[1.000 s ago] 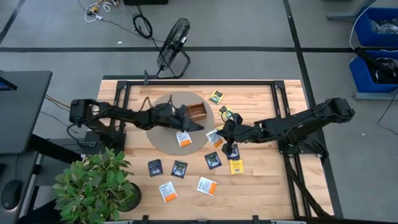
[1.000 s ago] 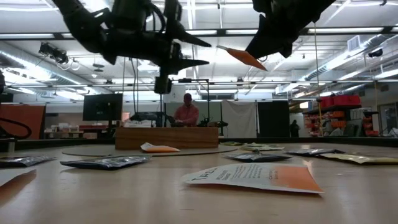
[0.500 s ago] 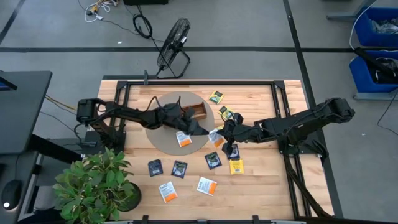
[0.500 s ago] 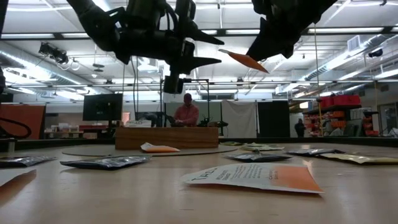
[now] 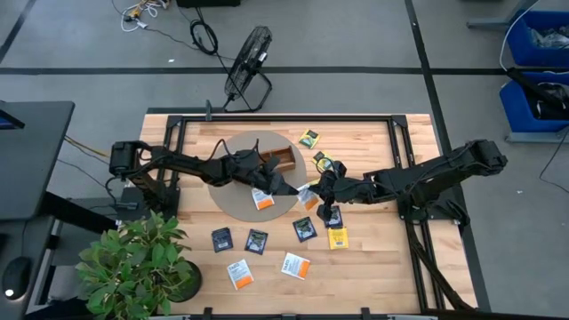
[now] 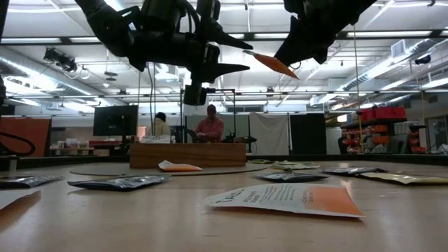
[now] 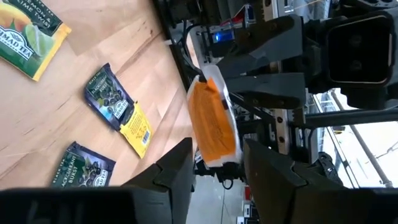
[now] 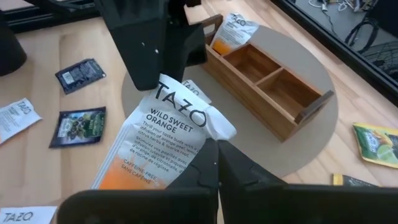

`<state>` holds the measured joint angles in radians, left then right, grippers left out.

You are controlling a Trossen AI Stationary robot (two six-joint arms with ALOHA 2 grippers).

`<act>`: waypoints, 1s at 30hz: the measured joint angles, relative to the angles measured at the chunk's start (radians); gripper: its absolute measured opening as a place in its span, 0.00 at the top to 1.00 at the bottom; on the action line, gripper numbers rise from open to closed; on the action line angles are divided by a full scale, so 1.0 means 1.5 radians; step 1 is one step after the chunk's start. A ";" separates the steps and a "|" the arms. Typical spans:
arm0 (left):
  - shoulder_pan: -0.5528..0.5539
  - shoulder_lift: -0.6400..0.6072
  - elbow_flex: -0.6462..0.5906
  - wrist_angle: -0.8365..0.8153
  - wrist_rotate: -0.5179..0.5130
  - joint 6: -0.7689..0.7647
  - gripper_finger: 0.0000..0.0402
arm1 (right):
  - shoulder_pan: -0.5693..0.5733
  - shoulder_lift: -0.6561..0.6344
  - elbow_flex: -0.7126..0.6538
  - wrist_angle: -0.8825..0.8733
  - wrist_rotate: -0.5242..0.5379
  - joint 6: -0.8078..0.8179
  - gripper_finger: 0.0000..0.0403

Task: Pick & Place Tea
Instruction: Put the white tea bag into the left section of the wooden organizer

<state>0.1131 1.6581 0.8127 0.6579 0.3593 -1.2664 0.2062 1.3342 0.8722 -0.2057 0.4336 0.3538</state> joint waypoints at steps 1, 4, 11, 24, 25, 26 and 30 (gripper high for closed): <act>0.000 0.000 0.000 0.000 0.000 0.000 0.65 | 0.000 0.000 0.000 0.005 -0.001 0.000 1.00; 0.000 0.000 0.000 -0.002 -0.001 0.004 0.69 | 0.000 0.000 0.000 0.014 -0.002 -0.003 1.00; 0.000 -0.001 0.000 -0.002 -0.007 0.020 0.93 | 0.000 0.000 0.000 0.023 -0.005 -0.009 1.00; 0.004 -0.003 -0.001 -0.032 0.029 0.095 0.99 | 0.002 -0.047 -0.001 0.010 -0.021 0.018 0.71; 0.005 -0.003 -0.001 -0.044 0.032 0.102 0.99 | 0.002 -0.053 -0.001 0.005 -0.020 0.020 0.68; 0.006 -0.003 -0.001 -0.057 0.033 0.109 0.99 | 0.002 -0.060 -0.001 0.000 -0.021 0.020 0.64; 0.010 -0.017 -0.001 -0.071 0.046 0.148 1.00 | 0.002 -0.084 -0.001 -0.028 -0.003 0.039 0.50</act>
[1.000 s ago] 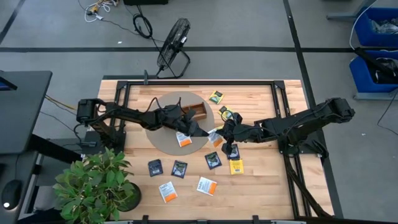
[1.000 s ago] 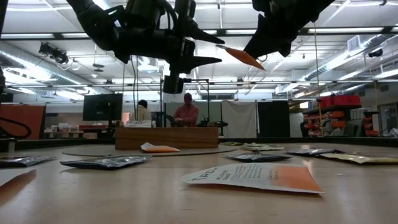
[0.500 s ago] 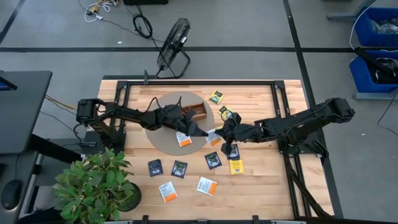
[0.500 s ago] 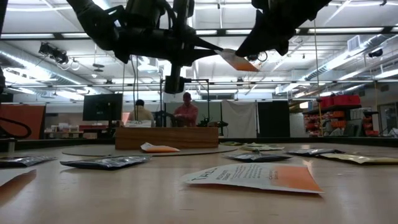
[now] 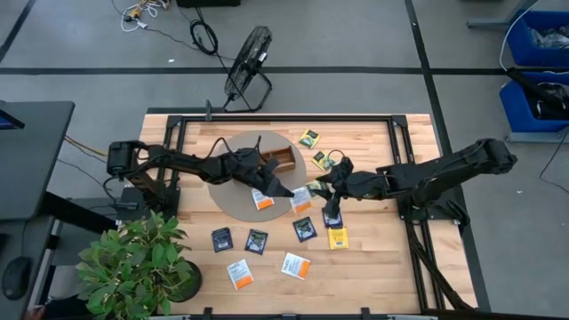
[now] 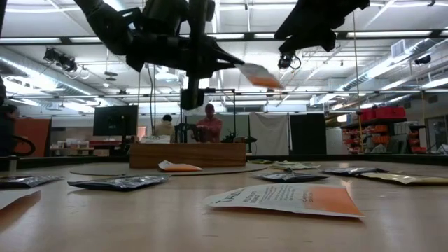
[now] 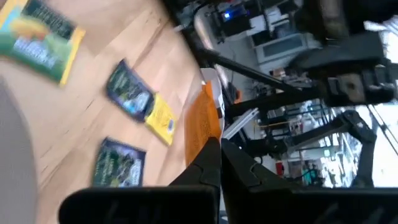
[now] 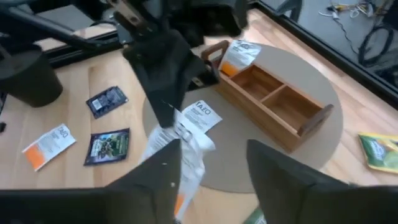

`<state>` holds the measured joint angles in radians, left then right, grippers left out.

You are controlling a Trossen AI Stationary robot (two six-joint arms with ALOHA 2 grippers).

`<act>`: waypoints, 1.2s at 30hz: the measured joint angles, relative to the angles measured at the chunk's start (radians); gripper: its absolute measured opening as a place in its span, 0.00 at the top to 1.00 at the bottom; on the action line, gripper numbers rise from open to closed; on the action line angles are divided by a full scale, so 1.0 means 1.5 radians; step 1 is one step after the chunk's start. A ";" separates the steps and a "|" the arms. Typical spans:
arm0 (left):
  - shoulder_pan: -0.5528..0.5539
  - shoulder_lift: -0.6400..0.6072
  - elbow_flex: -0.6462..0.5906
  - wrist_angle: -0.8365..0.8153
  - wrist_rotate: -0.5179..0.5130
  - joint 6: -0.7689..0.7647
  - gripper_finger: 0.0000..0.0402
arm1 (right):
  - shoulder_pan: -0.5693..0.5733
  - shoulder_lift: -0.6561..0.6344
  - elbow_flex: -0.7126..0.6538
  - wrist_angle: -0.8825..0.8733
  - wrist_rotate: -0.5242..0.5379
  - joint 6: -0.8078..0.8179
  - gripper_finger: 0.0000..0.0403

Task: Pick & Place Tea
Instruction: Put the white tea bag into the left section of the wooden organizer

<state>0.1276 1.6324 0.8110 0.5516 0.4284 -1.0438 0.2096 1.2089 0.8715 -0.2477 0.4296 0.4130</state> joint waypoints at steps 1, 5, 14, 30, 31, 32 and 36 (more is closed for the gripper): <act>0.001 -0.009 0.000 -0.009 0.000 0.011 1.00 | 0.000 -0.005 0.000 -0.010 0.006 0.008 0.47; 0.011 -0.061 0.000 -0.101 -0.011 0.089 1.00 | 0.000 -0.017 0.000 -0.028 0.011 0.016 0.42; 0.033 -0.200 0.000 -0.314 -0.150 0.314 1.00 | 0.001 -0.020 0.000 -0.032 0.013 0.016 0.44; 0.124 -0.312 0.000 -0.568 -0.170 0.530 1.00 | 0.031 -0.111 -0.069 0.006 0.050 0.086 0.44; 0.130 -0.315 0.000 -0.580 -0.180 0.541 1.00 | 0.034 -0.119 -0.076 0.000 0.051 0.091 0.44; 0.135 -0.319 0.000 -0.590 -0.191 0.552 1.00 | 0.036 -0.124 -0.081 -0.002 0.053 0.099 0.44; 0.169 -0.344 0.001 -0.634 -0.196 0.605 1.00 | 0.043 -0.135 -0.090 -0.002 0.056 0.109 0.44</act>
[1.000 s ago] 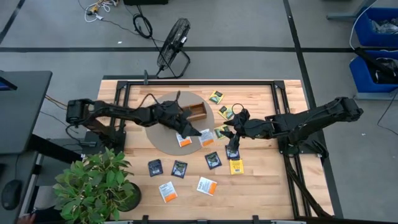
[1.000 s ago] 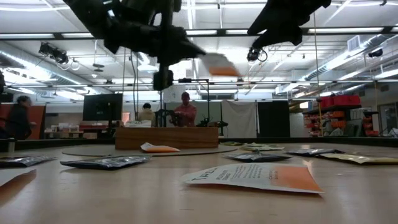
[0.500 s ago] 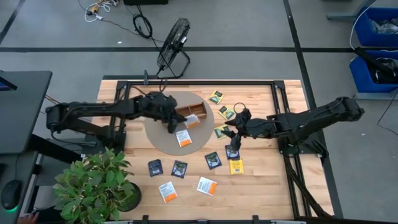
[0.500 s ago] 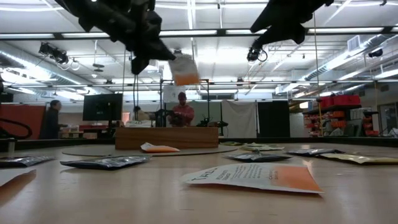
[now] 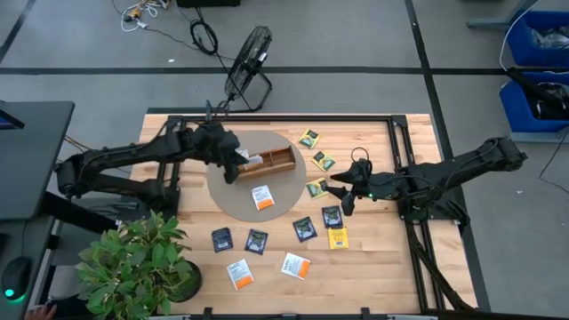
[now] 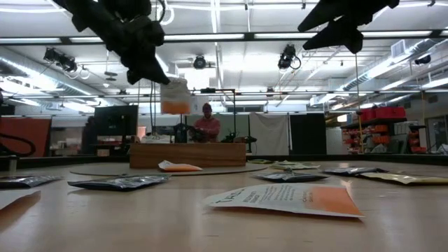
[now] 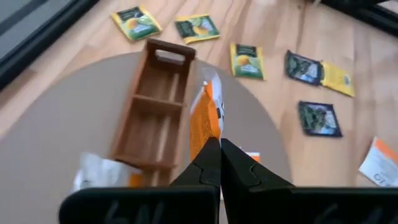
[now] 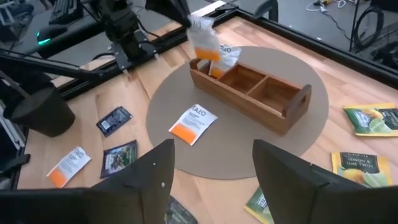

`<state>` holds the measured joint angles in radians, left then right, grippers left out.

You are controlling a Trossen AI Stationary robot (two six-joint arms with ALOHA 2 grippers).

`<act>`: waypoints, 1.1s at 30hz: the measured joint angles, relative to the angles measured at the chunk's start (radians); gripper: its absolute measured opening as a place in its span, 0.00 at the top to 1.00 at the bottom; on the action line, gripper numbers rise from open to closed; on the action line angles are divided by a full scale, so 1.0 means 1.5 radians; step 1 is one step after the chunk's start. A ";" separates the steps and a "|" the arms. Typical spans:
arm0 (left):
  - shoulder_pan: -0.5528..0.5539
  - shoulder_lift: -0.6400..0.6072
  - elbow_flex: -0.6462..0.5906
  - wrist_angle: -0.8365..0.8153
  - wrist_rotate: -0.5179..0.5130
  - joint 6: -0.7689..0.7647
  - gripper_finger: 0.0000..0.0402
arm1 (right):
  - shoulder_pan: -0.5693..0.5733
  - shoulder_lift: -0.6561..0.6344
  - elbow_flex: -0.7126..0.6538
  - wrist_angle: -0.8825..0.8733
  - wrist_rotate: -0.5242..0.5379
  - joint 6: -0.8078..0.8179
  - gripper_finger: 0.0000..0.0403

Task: Pick & Place Tea
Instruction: Put the white tea bag into the left section of the wooden organizer

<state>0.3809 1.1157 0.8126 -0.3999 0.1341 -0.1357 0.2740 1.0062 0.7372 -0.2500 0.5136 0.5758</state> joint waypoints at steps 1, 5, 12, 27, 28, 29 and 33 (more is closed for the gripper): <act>0.012 -0.006 0.000 -0.019 0.002 0.008 1.00 | 0.001 0.000 0.000 0.000 0.001 0.000 0.44; 0.058 -0.025 -0.001 -0.072 0.011 0.049 1.00 | 0.001 0.000 0.000 -0.003 0.002 0.000 0.44; 0.124 -0.034 -0.001 -0.098 0.118 0.145 1.00 | 0.001 0.000 0.000 -0.009 0.001 0.000 0.44; 0.169 -0.038 -0.100 0.029 0.192 0.112 1.00 | 0.001 0.000 0.000 -0.028 -0.001 0.023 0.44; 0.166 -0.038 -0.109 0.039 0.190 0.108 1.00 | 0.001 0.000 0.000 -0.031 -0.001 0.026 0.44; 0.166 -0.038 -0.112 0.043 0.185 0.107 1.00 | 0.000 0.000 0.000 -0.032 -0.003 0.029 0.44; 0.169 -0.038 -0.118 0.048 0.159 0.137 1.00 | -0.001 0.000 0.000 -0.034 -0.005 0.030 0.44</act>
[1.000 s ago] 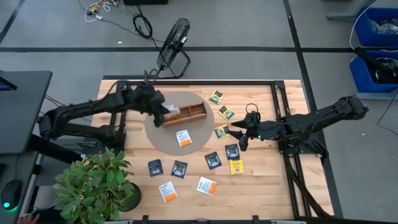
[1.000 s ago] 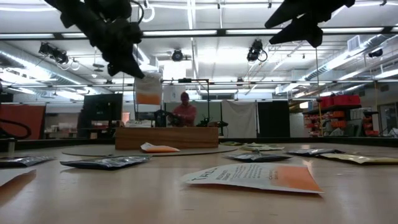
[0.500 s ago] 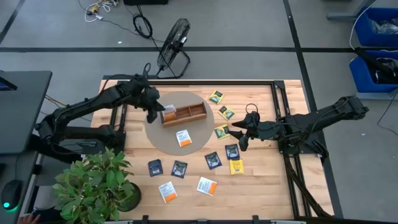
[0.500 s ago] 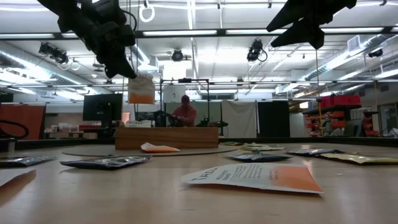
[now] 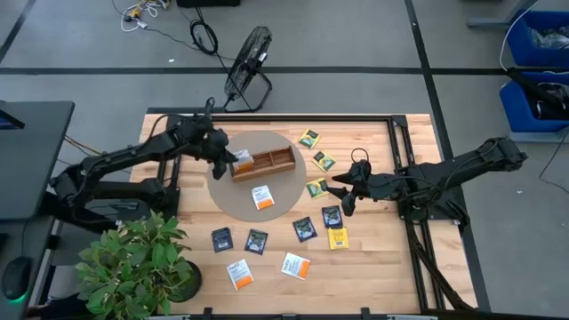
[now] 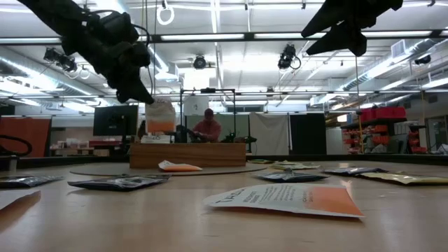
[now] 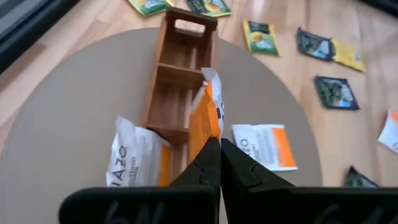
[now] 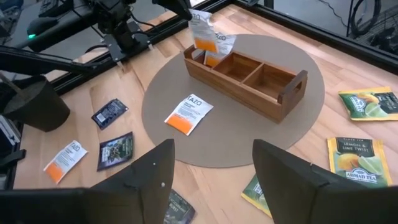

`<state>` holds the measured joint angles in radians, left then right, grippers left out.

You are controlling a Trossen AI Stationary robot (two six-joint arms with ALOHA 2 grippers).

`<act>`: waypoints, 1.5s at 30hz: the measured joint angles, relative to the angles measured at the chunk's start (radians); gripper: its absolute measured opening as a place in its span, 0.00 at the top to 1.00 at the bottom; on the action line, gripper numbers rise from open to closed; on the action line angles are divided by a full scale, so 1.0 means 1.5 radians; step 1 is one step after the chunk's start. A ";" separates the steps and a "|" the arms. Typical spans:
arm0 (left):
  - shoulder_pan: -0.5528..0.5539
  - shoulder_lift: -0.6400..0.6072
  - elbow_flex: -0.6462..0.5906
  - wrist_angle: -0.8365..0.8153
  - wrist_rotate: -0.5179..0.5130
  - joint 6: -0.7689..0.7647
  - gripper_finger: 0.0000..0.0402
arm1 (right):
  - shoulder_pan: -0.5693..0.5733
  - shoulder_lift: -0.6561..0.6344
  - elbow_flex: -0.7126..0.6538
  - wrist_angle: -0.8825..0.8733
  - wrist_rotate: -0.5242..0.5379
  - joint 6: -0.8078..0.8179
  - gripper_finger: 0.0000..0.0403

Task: Pick & Place Tea
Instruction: Put the white tea bag into the left section of the wooden organizer

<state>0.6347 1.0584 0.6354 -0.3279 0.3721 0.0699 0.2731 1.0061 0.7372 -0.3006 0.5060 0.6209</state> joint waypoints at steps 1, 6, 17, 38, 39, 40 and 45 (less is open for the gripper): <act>0.004 0.000 -0.005 -0.001 0.000 0.008 1.00 | -0.002 0.000 0.000 -0.002 0.000 0.000 0.44; 0.018 0.000 -0.027 -0.023 0.017 0.014 1.00 | -0.009 0.000 0.000 -0.002 0.000 0.000 0.44; 0.038 0.035 -0.027 0.004 0.016 0.065 1.00 | -0.017 0.000 0.000 -0.005 0.001 0.005 0.44; 0.055 0.126 -0.027 0.049 -0.019 0.017 0.95 | -0.018 0.000 0.000 -0.016 0.000 0.012 0.44; 0.055 0.126 -0.027 0.050 -0.019 0.010 0.95 | -0.018 0.000 0.000 -0.016 0.000 0.012 0.44; 0.055 0.125 -0.027 0.050 -0.019 0.005 0.95 | -0.018 0.000 0.000 -0.016 0.001 0.012 0.44; 0.055 0.123 -0.027 0.049 -0.015 -0.005 0.92 | -0.018 0.000 0.000 -0.018 0.001 0.012 0.44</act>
<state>0.7170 1.2430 0.5948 -0.2543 0.3489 0.0629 0.2459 1.0061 0.7372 -0.3271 0.5079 0.6390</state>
